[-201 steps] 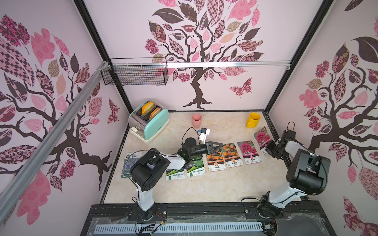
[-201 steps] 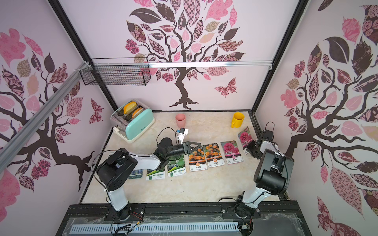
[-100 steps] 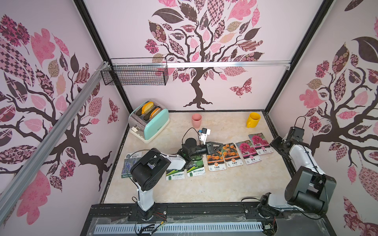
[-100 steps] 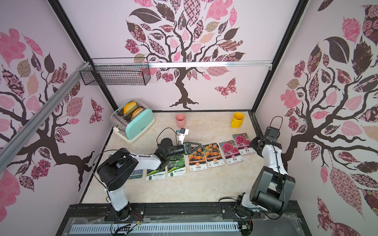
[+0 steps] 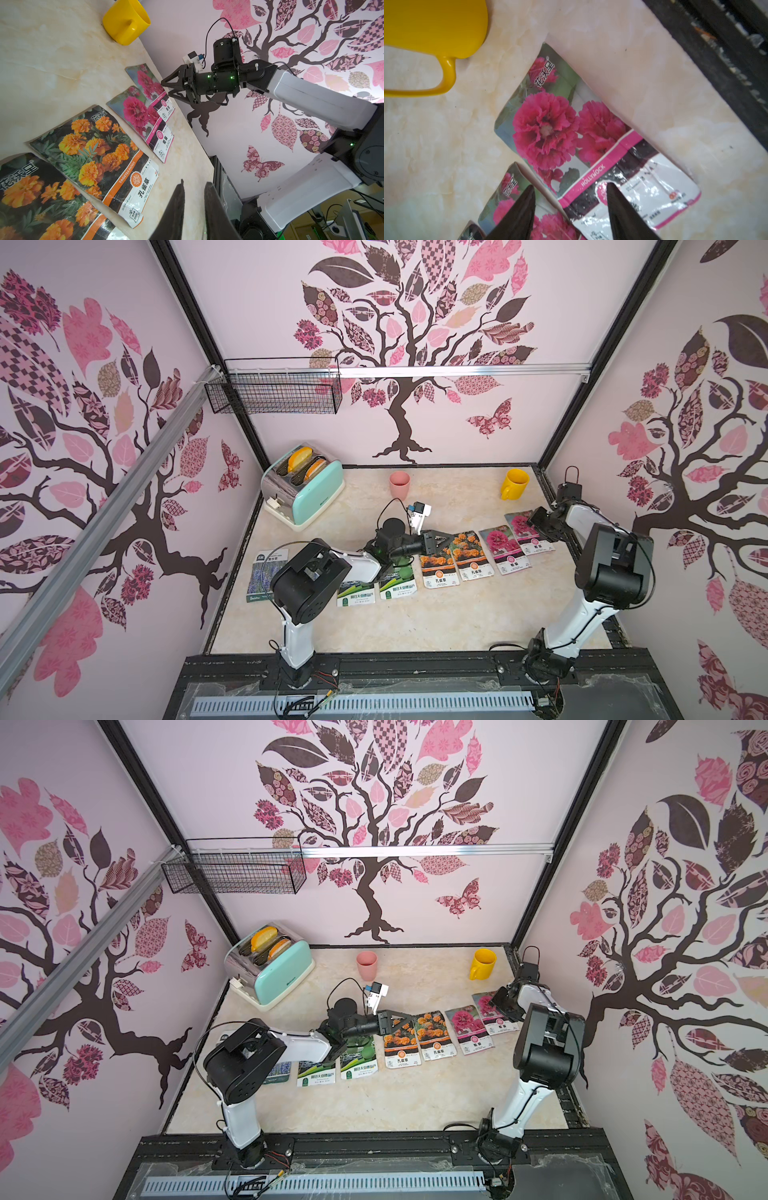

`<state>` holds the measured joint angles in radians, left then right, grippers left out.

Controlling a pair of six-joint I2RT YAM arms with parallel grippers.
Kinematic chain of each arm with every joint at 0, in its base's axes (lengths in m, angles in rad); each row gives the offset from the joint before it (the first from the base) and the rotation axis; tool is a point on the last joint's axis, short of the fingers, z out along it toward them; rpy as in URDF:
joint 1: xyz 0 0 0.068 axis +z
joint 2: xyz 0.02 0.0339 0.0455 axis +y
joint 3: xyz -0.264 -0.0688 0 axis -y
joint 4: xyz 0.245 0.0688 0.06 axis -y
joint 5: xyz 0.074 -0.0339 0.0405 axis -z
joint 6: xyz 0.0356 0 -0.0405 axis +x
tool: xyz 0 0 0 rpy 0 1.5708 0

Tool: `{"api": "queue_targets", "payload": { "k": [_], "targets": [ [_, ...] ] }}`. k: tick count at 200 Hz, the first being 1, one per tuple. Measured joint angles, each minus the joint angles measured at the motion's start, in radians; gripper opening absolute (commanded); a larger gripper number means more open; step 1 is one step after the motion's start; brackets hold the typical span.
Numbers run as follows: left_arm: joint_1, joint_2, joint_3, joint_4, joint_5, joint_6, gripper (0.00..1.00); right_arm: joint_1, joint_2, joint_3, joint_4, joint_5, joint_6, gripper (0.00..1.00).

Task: Arrange the seed packets in a row
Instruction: Place the seed packet at the center of the board, then move the seed packet to the center of the board.

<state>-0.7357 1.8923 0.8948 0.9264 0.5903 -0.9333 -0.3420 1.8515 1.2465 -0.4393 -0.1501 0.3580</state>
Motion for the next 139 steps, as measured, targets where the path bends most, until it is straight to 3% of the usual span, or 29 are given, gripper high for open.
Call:
{"api": "queue_targets", "payload": {
  "k": [68, 139],
  "targets": [
    [0.000, 0.009, 0.021, -0.098, -0.015, 0.065, 0.23, 0.018, 0.137, 0.169, -0.051, 0.063, -0.034, 0.59],
    [0.000, 0.009, 0.021, -0.107, -0.021, 0.074, 0.23, 0.078, 0.198, 0.202, -0.088, 0.118, -0.053, 0.61]
  ]
}}
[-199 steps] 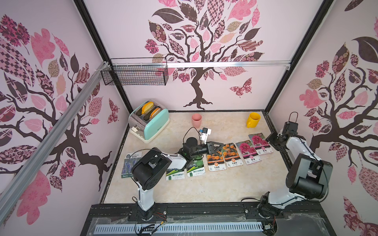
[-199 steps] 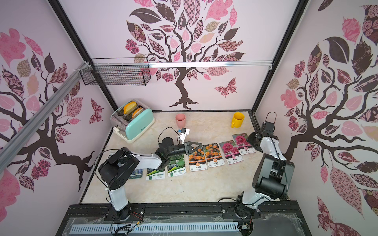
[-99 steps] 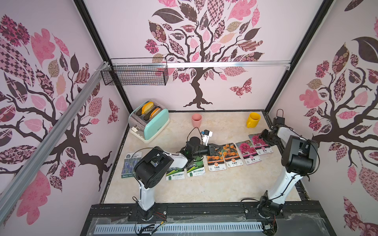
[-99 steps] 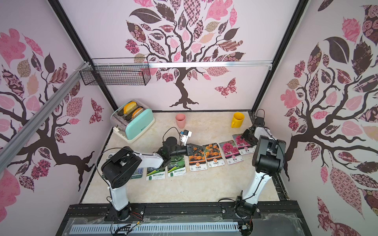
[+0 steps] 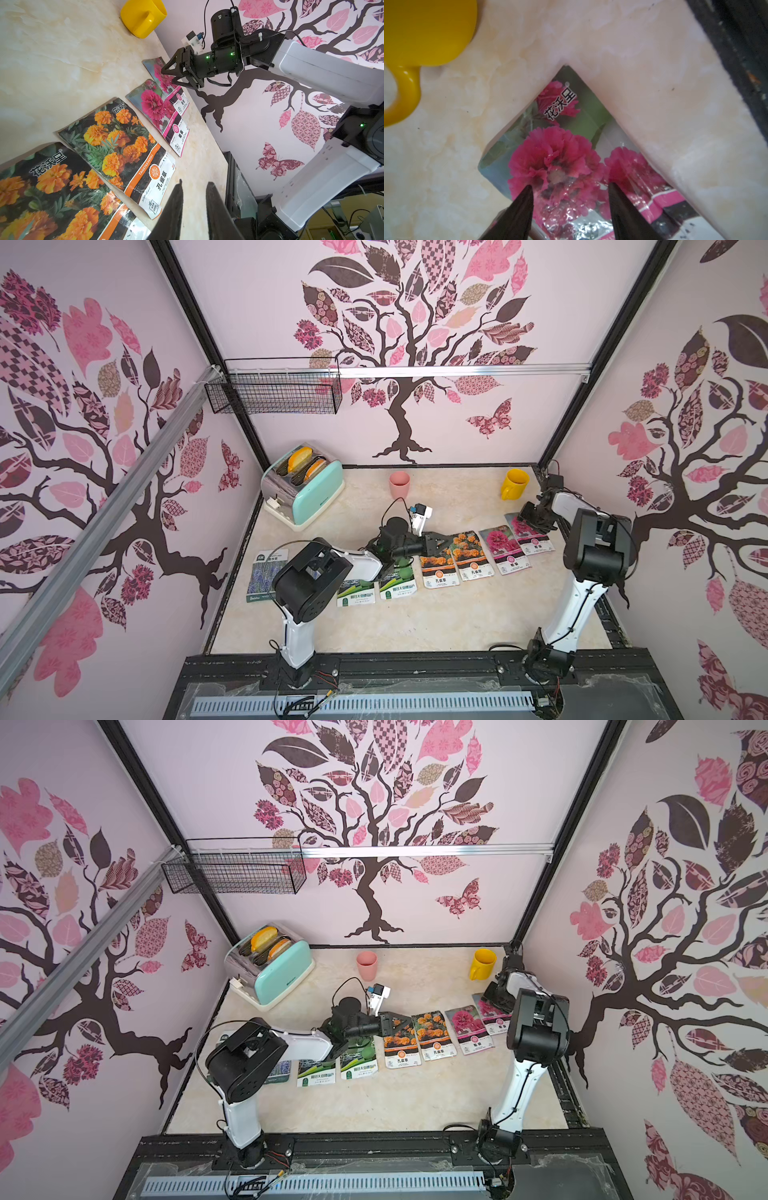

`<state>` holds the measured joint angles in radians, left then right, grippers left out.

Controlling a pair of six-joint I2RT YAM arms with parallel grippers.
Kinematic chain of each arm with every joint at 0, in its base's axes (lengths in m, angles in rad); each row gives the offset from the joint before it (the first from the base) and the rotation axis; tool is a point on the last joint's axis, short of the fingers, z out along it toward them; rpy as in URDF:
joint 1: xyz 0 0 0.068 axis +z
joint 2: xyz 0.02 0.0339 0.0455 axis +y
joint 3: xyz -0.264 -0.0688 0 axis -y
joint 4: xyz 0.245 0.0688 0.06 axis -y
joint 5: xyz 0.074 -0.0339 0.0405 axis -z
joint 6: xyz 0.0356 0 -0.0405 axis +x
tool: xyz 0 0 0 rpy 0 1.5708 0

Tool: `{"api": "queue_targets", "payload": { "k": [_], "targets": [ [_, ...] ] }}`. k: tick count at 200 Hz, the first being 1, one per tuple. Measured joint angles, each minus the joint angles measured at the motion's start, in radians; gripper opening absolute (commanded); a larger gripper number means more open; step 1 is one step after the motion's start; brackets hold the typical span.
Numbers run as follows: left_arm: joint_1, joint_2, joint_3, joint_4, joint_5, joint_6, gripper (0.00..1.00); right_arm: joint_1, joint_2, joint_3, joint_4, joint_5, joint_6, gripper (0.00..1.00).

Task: Arrange the seed packets in a row
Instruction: Move the seed packet to the center of the board.

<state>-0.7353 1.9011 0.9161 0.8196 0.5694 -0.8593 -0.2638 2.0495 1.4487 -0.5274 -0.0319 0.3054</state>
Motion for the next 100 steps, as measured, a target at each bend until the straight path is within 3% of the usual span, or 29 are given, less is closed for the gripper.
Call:
{"api": "queue_targets", "payload": {
  "k": [100],
  "targets": [
    [0.008, 0.030, 0.000, 0.028, 0.007, -0.028, 0.23, 0.005, -0.024, -0.060, 0.006, 0.084, -0.044, 0.62]
  ]
}}
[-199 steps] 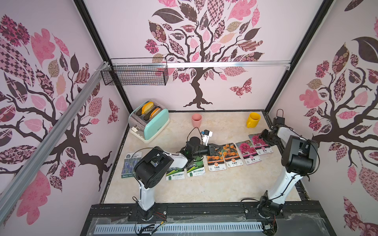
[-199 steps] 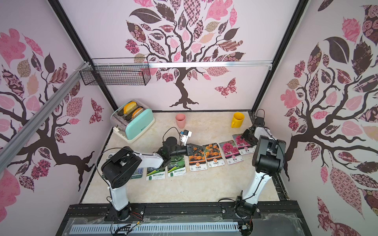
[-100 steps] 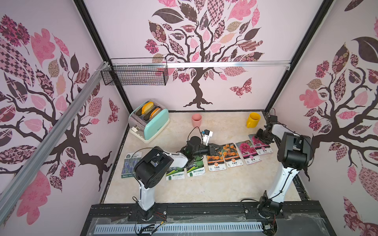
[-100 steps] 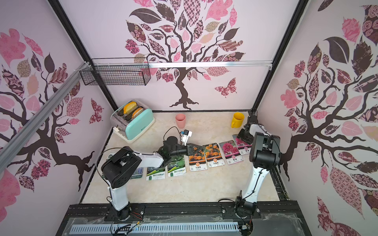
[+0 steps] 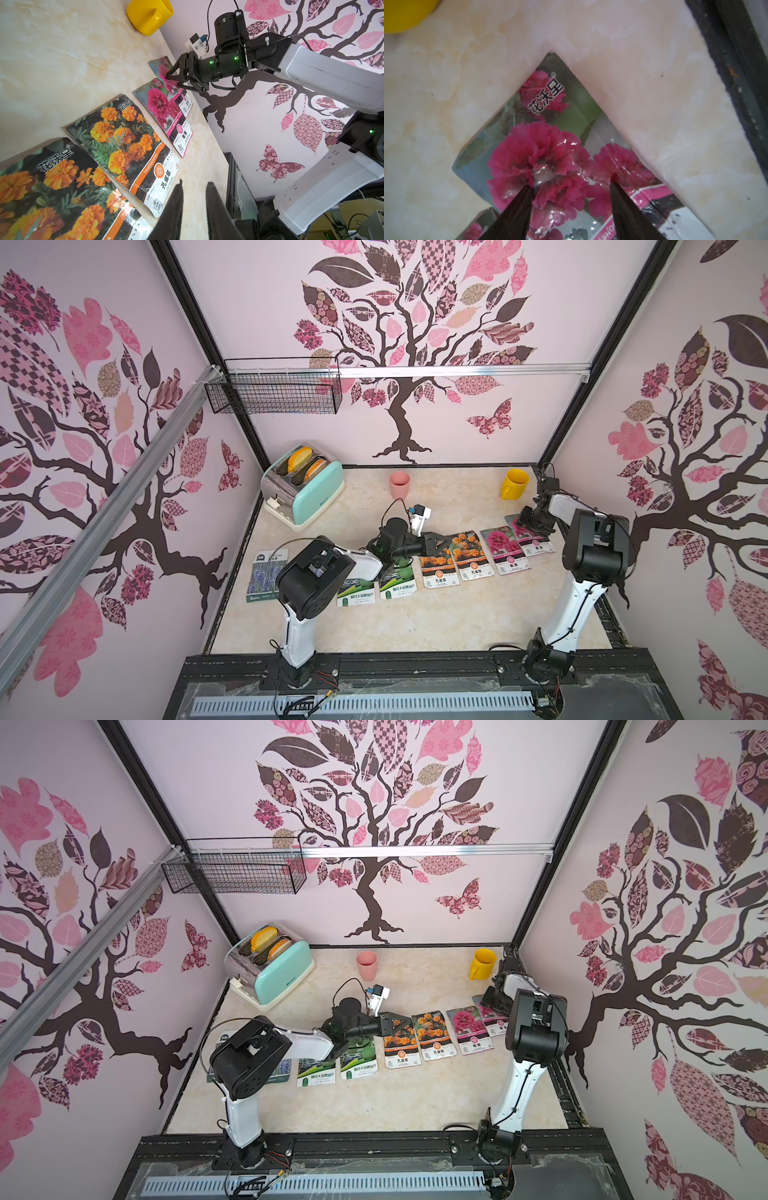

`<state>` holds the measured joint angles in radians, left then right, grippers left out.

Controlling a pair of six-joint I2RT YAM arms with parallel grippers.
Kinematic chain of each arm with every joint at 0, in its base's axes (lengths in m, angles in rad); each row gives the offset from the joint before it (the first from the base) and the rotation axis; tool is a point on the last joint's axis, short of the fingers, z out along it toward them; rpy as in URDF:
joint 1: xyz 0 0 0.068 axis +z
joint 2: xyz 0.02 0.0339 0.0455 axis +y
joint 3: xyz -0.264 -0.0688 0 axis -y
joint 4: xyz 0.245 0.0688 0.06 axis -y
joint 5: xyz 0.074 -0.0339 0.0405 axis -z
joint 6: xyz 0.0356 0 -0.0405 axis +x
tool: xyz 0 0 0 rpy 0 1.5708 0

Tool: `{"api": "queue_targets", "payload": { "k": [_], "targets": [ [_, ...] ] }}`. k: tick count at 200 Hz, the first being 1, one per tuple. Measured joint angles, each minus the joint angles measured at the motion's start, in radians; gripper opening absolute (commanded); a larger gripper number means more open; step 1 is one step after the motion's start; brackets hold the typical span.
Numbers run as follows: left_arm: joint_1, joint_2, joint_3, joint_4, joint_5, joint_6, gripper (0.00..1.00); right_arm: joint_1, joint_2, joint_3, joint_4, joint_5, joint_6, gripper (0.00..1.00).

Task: Arrange the seed packets in a row
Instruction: Move the seed packet to the center of the board.

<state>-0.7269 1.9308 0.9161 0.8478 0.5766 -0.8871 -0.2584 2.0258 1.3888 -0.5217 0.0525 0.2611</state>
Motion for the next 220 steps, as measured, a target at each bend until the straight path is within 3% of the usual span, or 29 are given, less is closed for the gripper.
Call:
{"api": "queue_targets", "payload": {
  "k": [95, 220],
  "targets": [
    [0.000, 0.000, 0.000, 0.030, 0.006, -0.008, 0.22, -0.092, -0.071, -0.103, 0.028, -0.026, 0.004, 0.62],
    [0.000, 0.014, 0.000, 0.034, 0.010, -0.013, 0.24, -0.083, -0.150, -0.151, 0.022, -0.041, 0.019, 0.69]
  ]
}}
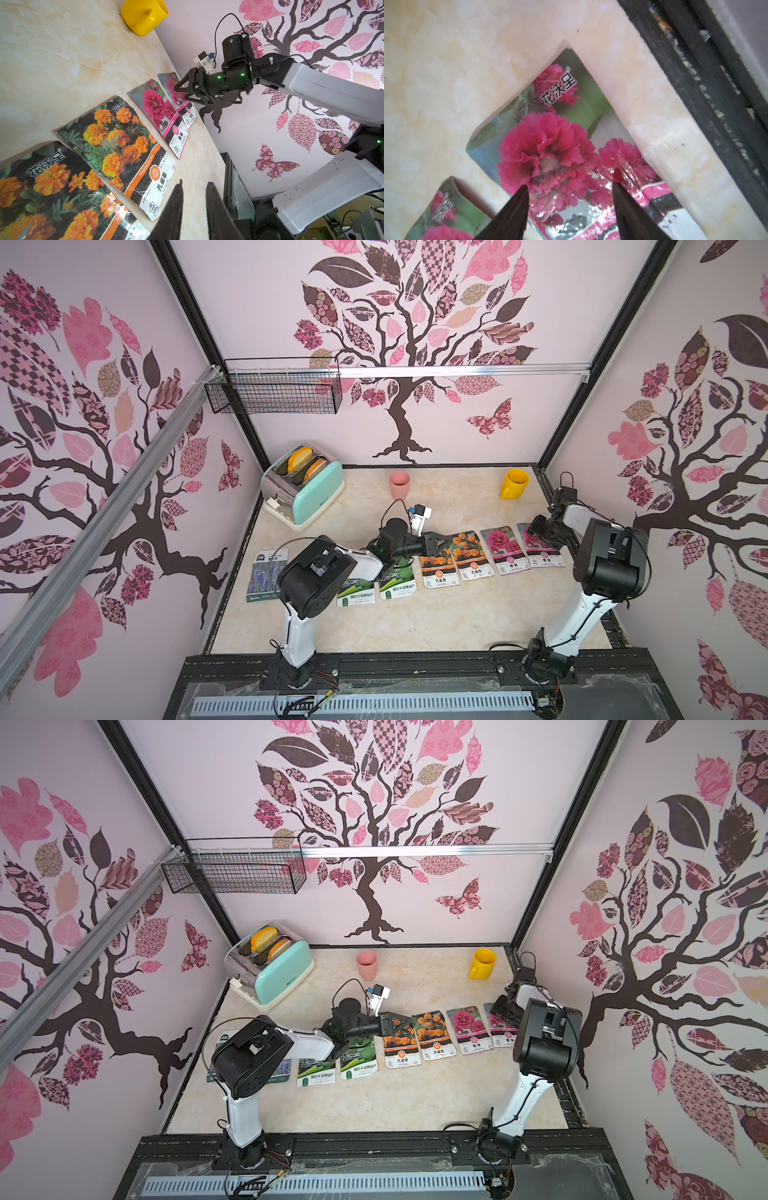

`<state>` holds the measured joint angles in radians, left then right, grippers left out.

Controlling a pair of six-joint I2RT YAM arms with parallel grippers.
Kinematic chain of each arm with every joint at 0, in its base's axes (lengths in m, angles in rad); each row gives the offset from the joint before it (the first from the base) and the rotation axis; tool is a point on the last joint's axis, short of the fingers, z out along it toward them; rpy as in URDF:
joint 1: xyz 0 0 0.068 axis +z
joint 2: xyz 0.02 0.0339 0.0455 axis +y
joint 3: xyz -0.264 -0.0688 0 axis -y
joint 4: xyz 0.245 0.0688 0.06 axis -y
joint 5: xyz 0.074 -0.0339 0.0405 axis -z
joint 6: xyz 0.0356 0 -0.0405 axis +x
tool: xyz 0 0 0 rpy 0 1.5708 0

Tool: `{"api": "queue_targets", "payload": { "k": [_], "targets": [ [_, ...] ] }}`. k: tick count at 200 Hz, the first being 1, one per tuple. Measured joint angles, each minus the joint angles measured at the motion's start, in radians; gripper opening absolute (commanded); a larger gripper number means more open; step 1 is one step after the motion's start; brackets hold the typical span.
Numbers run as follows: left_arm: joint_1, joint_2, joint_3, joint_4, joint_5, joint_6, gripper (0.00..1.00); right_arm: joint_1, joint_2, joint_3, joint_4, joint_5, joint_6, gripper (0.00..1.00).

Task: Arrange the seed packets in a row
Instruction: Move the seed packet to the center of the board, then reset both arms

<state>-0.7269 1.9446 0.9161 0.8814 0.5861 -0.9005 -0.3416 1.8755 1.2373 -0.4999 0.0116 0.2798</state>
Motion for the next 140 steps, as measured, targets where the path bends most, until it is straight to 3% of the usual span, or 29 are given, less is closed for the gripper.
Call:
{"api": "queue_targets", "payload": {
  "k": [44, 59, 78, 98, 118, 140],
  "targets": [
    [0.002, -0.001, 0.000, -0.025, -0.004, 0.024, 0.34, 0.002, -0.183, -0.032, 0.013, 0.013, 0.017, 0.73],
    [0.010, -0.021, -0.014, -0.066, -0.014, 0.045, 0.43, 0.021, -0.292, -0.061, 0.041, 0.010, 0.027, 0.83],
    [0.042, -0.117, -0.068, -0.164, -0.056, 0.090, 0.62, 0.092, -0.436, -0.108, 0.105, -0.011, 0.041, 0.99],
    [0.110, -0.314, -0.136, -0.325, -0.197, 0.144, 0.79, 0.180, -0.562, -0.185, 0.240, -0.064, 0.055, 1.00],
    [0.197, -0.539, -0.149, -0.524, -0.419, 0.207, 0.90, 0.217, -0.604, -0.267, 0.383, -0.143, 0.055, 1.00],
    [0.321, -0.691, -0.101, -0.722, -0.592, 0.276, 0.92, 0.215, -0.558, -0.356, 0.505, -0.180, 0.029, 1.00]
  ]
}}
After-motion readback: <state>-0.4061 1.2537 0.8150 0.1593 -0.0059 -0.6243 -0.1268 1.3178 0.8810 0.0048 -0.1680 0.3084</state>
